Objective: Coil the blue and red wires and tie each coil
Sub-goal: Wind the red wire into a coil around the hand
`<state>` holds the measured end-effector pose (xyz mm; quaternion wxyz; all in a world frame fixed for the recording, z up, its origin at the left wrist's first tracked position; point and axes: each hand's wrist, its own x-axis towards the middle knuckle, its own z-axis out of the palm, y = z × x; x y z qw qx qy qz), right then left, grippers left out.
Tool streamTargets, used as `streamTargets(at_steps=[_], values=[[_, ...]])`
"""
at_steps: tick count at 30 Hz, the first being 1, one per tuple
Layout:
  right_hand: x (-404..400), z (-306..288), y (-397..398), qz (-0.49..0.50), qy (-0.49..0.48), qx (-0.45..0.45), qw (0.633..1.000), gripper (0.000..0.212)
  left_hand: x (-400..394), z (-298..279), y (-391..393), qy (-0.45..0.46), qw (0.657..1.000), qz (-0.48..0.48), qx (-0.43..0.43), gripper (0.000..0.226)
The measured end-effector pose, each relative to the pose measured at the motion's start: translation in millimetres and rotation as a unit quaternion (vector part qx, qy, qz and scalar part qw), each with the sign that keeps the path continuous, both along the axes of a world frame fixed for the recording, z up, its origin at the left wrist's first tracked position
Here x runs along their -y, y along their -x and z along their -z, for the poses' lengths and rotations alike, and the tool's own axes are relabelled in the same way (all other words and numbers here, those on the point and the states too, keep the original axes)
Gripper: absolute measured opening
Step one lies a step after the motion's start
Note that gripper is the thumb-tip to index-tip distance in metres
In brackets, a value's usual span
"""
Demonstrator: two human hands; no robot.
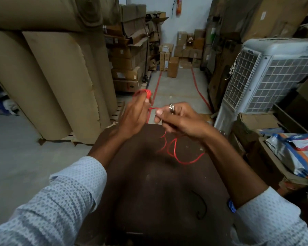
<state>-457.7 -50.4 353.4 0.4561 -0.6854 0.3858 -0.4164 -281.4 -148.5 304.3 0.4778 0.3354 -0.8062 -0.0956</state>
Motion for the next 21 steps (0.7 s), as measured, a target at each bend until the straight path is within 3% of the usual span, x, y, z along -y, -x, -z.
streamTargets(at_steps=[4,8,12,18,20,21], values=[[13,-11,17,0.122,0.075,0.005,0.99,0.029,-21,1,6,-0.032,0.998,0.052,-0.004,0.028],[37,-5,30,0.196,0.112,0.01,0.974,0.028,-32,-5,20,-0.195,0.969,0.117,-0.095,0.036],[56,7,31,0.225,0.129,0.038,0.965,0.025,-41,-21,35,-0.334,0.875,0.245,-0.249,0.036],[64,54,14,0.179,0.059,0.035,0.982,0.035,-40,-68,29,-0.373,0.702,0.392,-0.463,0.036],[59,66,7,0.163,0.042,0.033,0.985,0.038,-37,-80,24,-0.359,0.677,0.407,-0.496,0.032],[56,71,3,0.156,0.036,0.033,0.987,0.039,-35,-83,22,-0.343,0.68,0.402,-0.508,0.031]])
